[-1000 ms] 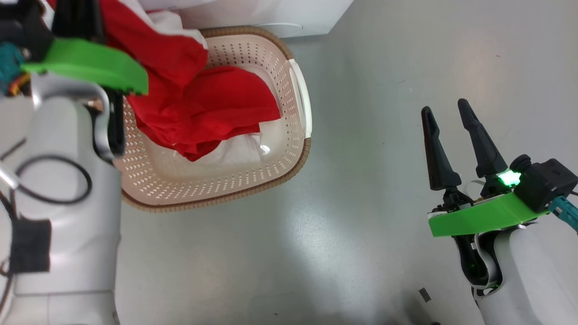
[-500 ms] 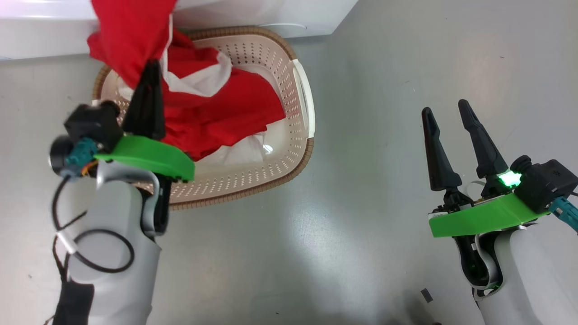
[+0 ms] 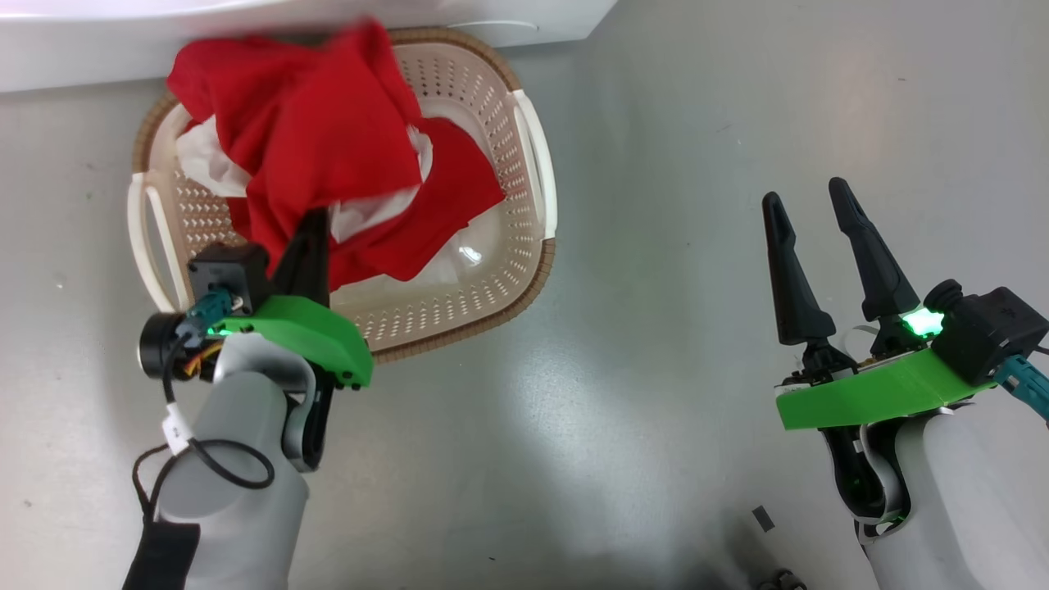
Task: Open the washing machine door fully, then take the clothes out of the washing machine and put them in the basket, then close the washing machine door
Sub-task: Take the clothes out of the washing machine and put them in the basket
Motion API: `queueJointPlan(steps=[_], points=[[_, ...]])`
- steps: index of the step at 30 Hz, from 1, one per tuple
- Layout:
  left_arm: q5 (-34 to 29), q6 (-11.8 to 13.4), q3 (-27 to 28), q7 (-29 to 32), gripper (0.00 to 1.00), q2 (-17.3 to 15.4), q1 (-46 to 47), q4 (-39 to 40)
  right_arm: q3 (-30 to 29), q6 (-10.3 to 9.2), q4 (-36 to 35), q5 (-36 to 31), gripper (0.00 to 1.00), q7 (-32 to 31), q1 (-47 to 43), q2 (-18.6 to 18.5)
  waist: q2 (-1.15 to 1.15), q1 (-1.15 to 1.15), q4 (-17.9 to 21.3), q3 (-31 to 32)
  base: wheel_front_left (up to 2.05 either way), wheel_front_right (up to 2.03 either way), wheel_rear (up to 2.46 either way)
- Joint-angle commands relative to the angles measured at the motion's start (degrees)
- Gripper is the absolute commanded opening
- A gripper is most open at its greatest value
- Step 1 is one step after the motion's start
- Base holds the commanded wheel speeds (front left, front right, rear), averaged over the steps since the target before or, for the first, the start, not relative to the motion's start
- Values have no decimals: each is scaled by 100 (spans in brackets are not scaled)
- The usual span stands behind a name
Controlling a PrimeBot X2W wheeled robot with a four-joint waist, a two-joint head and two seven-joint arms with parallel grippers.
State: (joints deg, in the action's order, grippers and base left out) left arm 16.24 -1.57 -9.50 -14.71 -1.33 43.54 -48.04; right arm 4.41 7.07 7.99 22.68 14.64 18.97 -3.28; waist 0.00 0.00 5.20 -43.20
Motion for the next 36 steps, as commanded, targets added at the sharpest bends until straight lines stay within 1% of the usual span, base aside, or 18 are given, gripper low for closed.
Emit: queueJointPlan(steps=[1,6,11,15,16,17,18,19,20,21,29,36], points=[[42,-12,70,-29,0,-155,-30,-74,140,42,-128,-77,100,36,-122,12,0,0,40,-18,0,0,0],[11,-69,-131,-29,0,-155,135,-726,161,42,-119,-70,100,36,-103,20,0,0,92,-54,0,0,0],[-53,-57,-223,-29,0,-155,285,-1093,182,42,-116,-66,100,36,-96,25,0,0,125,-57,0,0,0],[-49,-50,-199,-29,0,-155,376,-1227,194,42,-98,-64,100,36,-91,29,0,0,149,-40,0,0,0],[-48,-58,-196,-29,7,-155,383,-1234,193,42,-96,-64,100,36,-95,30,0,0,152,-32,0,0,0],[-46,-68,-193,-29,31,-155,389,-1234,193,42,-90,-64,100,36,-96,31,0,0,153,-22,0,0,0],[-51,-69,-187,-29,47,-155,390,-1213,191,42,-84,-65,100,36,-98,31,0,0,152,-12,0,0,0],[-46,-75,-173,-29,83,-155,380,-1183,189,42,-79,-65,100,36,-100,32,0,0,150,3,0,0,0],[-41,-84,-159,-29,99,-155,362,-1164,187,42,-69,-65,100,36,-102,32,0,0,147,31,0,0,0],[-47,-89,-151,-29,100,-155,336,-1122,183,42,-63,-67,100,36,-111,33,0,0,140,61,0,0,0],[-175,-152,7,-29,100,-154,-2,-556,140,42,-17,-100,100,36,-203,4,0,0,38,411,0,0,0],[-277,-217,230,-29,100,-154,-478,36,111,42,59,-140,100,36,-401,-79,0,0,-78,938,0,0,0]])
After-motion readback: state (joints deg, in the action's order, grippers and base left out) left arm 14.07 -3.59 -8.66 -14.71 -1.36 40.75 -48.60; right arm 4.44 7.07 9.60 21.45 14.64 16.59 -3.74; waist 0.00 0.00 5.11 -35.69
